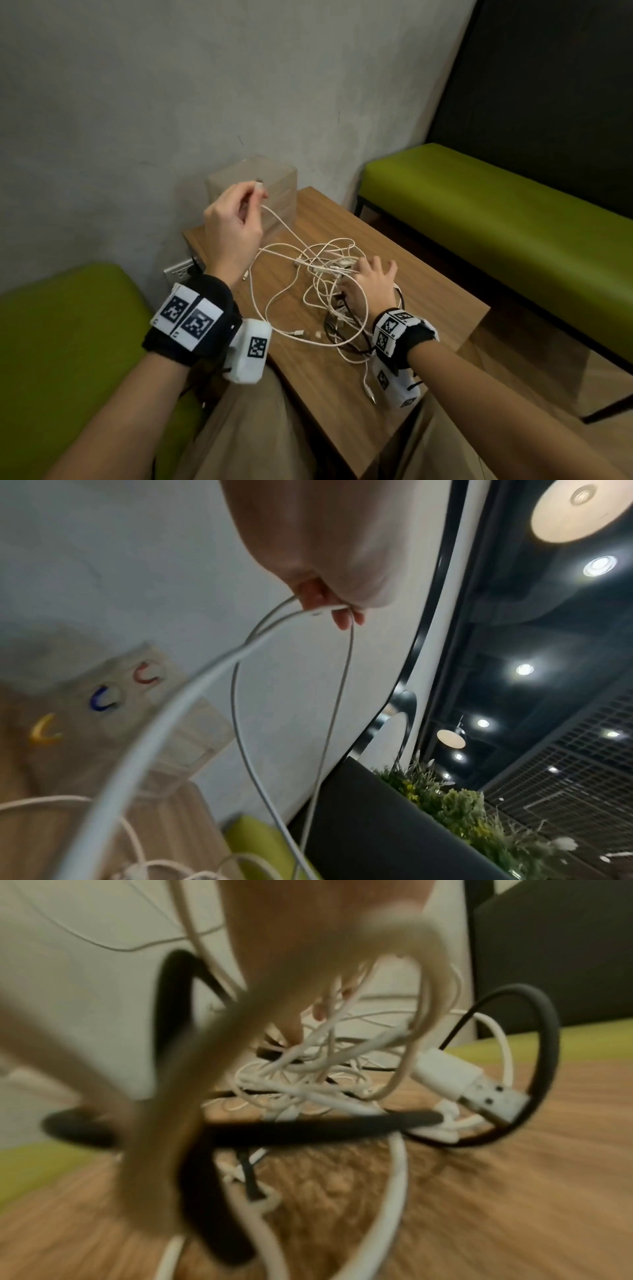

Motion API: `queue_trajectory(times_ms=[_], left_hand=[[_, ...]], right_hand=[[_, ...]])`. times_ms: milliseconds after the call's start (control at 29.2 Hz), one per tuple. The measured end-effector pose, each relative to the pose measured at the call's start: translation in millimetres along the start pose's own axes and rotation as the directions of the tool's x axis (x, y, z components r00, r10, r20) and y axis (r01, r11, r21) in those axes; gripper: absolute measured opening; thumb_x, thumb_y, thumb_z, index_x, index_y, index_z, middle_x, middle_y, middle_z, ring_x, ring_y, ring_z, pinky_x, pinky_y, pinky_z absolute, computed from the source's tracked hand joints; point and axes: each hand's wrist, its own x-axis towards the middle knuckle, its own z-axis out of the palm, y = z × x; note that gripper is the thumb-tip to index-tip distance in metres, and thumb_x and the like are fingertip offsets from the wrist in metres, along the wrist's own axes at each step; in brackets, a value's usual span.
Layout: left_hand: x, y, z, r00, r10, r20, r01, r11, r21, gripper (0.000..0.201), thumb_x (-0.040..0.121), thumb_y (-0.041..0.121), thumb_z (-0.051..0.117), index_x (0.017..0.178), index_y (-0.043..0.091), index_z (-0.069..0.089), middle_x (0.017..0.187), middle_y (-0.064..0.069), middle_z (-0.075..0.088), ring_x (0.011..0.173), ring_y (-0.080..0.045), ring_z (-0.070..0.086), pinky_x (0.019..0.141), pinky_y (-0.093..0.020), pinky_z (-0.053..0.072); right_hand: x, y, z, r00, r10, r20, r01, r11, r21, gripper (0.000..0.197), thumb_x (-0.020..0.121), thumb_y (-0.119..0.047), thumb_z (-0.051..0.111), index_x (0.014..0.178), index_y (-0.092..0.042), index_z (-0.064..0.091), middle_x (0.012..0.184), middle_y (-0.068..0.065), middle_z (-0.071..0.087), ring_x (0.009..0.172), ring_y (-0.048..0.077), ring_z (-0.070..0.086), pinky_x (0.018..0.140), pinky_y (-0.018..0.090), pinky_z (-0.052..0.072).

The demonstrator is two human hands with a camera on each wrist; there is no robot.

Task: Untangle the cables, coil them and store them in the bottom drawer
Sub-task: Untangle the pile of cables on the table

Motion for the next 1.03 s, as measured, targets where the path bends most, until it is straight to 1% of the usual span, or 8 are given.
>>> queue_trajectory(times_ms=[103, 171, 274, 445, 582, 753, 889, 1026], left_hand=[[-15, -8, 8, 0.983, -0.079, 0.164, 0.035, 0.967, 0.253, 0.016, 0.092, 0.012, 0.051, 0.09, 0.002, 0.064, 0.104, -0.018, 0.06, 0.093, -0.027, 0.057, 0.085, -0.022, 0.038], [-27, -4, 17, 0.954, 0.072, 0.291, -0.199, 0.878, 0.436, 0.008, 0.087, 0.013, 0.058, 0.091, 0.007, 0.061, 0.126, -0.019, 0.053, 0.119, -0.033, 0.047, 0.104, -0.05, 0.034], [-46, 10, 41, 0.741, 0.432, 0.514, -0.59, 0.785, 0.191, 0.018, 0.077, 0.008, 0.064, 0.094, 0.011, 0.058, 0.129, -0.017, 0.055, 0.127, -0.027, 0.042, 0.11, -0.051, 0.026], [-73, 15, 82, 0.544, 0.011, 0.839, -0.441, 0.854, 0.274, 0.03, 0.092, 0.01, 0.047, 0.122, 0.014, 0.049, 0.134, -0.008, 0.05, 0.127, -0.022, 0.044, 0.116, -0.04, 0.015], [-84, 3, 91, 0.614, -0.048, 0.788, -0.211, 0.952, 0.222, 0.027, 0.093, 0.005, 0.043, 0.119, 0.01, 0.048, 0.115, -0.011, 0.059, 0.101, -0.025, 0.061, 0.087, -0.036, 0.05], [-84, -3, 85, 0.772, -0.109, 0.627, 0.124, 0.992, 0.019, 0.017, 0.094, 0.006, 0.045, 0.093, -0.001, 0.06, 0.083, -0.016, 0.065, 0.072, -0.021, 0.058, 0.065, -0.018, 0.038], [-60, 16, 66, 0.839, -0.21, 0.503, 0.268, 0.962, -0.046, 0.015, 0.094, 0.009, 0.044, 0.086, 0.011, 0.057, 0.065, 0.005, 0.052, 0.054, 0.004, 0.049, 0.053, -0.012, 0.038], [26, 33, 40, 0.959, -0.157, 0.236, 0.215, 0.946, -0.241, 0.014, 0.095, 0.012, 0.044, 0.088, 0.014, 0.056, 0.072, 0.014, 0.052, 0.065, 0.005, 0.051, 0.063, -0.008, 0.042]], right_hand=[[-1, -5, 1, 0.985, -0.109, -0.134, 0.105, 0.994, -0.038, 0.017, 0.082, -0.026, 0.065, 0.098, -0.02, 0.069, 0.111, 0.011, 0.058, 0.113, 0.035, 0.049, 0.099, 0.063, 0.029], [0, -3, -1, 0.976, -0.134, -0.172, 0.134, 0.991, -0.015, 0.011, 0.083, -0.024, 0.065, 0.089, -0.015, 0.07, 0.104, 0.009, 0.063, 0.108, 0.033, 0.055, 0.096, 0.057, 0.037], [0, -1, -2, 0.972, -0.215, -0.089, 0.216, 0.976, 0.005, 0.022, 0.091, -0.012, 0.049, 0.107, -0.004, 0.061, 0.113, 0.014, 0.06, 0.105, 0.032, 0.055, 0.093, 0.043, 0.043], [-1, 1, -2, 0.968, -0.242, -0.064, 0.244, 0.97, 0.01, 0.027, 0.092, -0.01, 0.043, 0.114, -0.001, 0.056, 0.115, 0.017, 0.058, 0.104, 0.034, 0.056, 0.093, 0.042, 0.04], [-2, 10, 0, 0.976, -0.144, -0.163, 0.163, 0.981, 0.108, 0.023, 0.09, -0.018, 0.05, 0.109, -0.012, 0.062, 0.112, 0.006, 0.062, 0.105, 0.028, 0.057, 0.098, 0.044, 0.036], [-2, 4, -1, 0.977, -0.124, -0.173, 0.153, 0.973, 0.171, 0.022, 0.088, -0.036, 0.055, 0.104, -0.024, 0.067, 0.117, 0.0, 0.06, 0.112, 0.023, 0.053, 0.104, 0.054, 0.028], [-2, 8, 5, 0.996, -0.086, 0.039, 0.082, 0.993, 0.087, 0.03, 0.088, -0.041, 0.052, 0.112, -0.027, 0.062, 0.133, 0.001, 0.048, 0.122, 0.024, 0.042, 0.107, 0.065, 0.02], [-13, 18, 21, 0.972, 0.001, 0.234, -0.003, 1.0, 0.006, 0.034, 0.09, -0.04, 0.05, 0.117, -0.022, 0.061, 0.132, 0.003, 0.048, 0.123, 0.028, 0.039, 0.106, 0.067, 0.018]])
